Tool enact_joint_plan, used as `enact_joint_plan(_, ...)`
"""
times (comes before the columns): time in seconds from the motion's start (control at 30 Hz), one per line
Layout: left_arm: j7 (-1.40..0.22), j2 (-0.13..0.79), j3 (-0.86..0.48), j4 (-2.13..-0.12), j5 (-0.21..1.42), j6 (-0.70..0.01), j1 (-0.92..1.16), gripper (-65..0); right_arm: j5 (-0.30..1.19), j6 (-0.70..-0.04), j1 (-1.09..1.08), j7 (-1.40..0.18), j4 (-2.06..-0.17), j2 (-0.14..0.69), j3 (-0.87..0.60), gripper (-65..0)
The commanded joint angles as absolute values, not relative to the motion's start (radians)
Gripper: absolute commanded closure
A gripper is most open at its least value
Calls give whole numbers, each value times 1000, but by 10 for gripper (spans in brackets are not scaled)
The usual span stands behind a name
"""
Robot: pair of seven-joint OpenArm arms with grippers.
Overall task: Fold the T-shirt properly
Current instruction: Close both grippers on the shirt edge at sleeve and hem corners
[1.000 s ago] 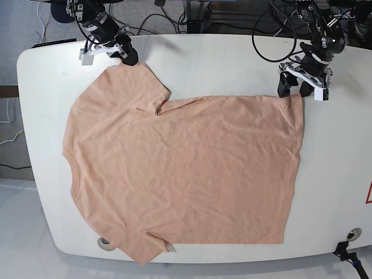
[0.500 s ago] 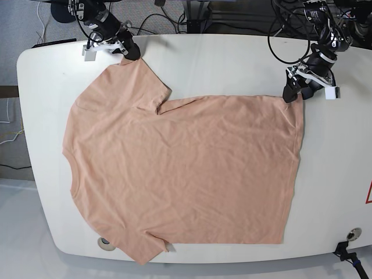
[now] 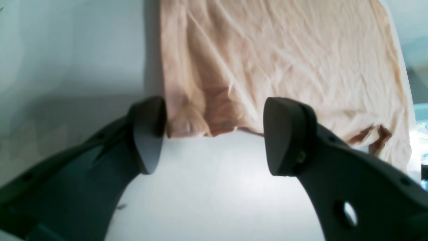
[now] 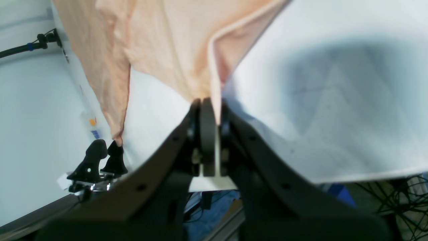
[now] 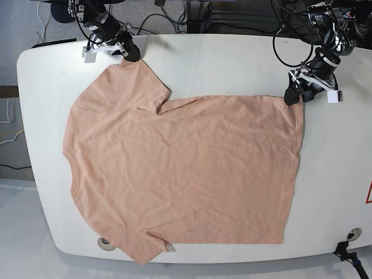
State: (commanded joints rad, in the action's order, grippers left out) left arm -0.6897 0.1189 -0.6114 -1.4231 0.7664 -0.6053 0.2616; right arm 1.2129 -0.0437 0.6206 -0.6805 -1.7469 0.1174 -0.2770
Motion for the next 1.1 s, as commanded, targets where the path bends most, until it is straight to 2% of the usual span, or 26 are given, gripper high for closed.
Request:
enact_joint_plan(0.13,-704,130,-610,-1423,766,-602,243,-428,1213,-44,621,-680,-1748,117,-277,0)
enact_joint_plan(0.17,-717,134,-605,-1423,766,-602,236,-411,1213,-44,621,-680,-1748,117,-277,0)
enact_joint_plan(0.33,-725,134,-601,-1423,766,-602,226,-185,1213,-44,621,-680,-1748,117,-277,0)
enact_joint_plan(0.43,-725,134,-601,-1425,766,-602,226,-79,1213,-44,621,-680,-1764,117,-277,0)
enact_joint_plan(0.53,-725,134,-601,-1425,766,-602,226,0,1213,-41,621,-680,-1794,117,-277,0)
enact_joint_plan(0.67,-725,136,-601,-1435,766,-602,226,0,1213,-39,624,-680,-1813,117,-277,0)
enact_joint_plan(1.1,-771,148,-605,-1713,768,-602,369,0,1214,-41,722,-680,-1946,116,-277,0)
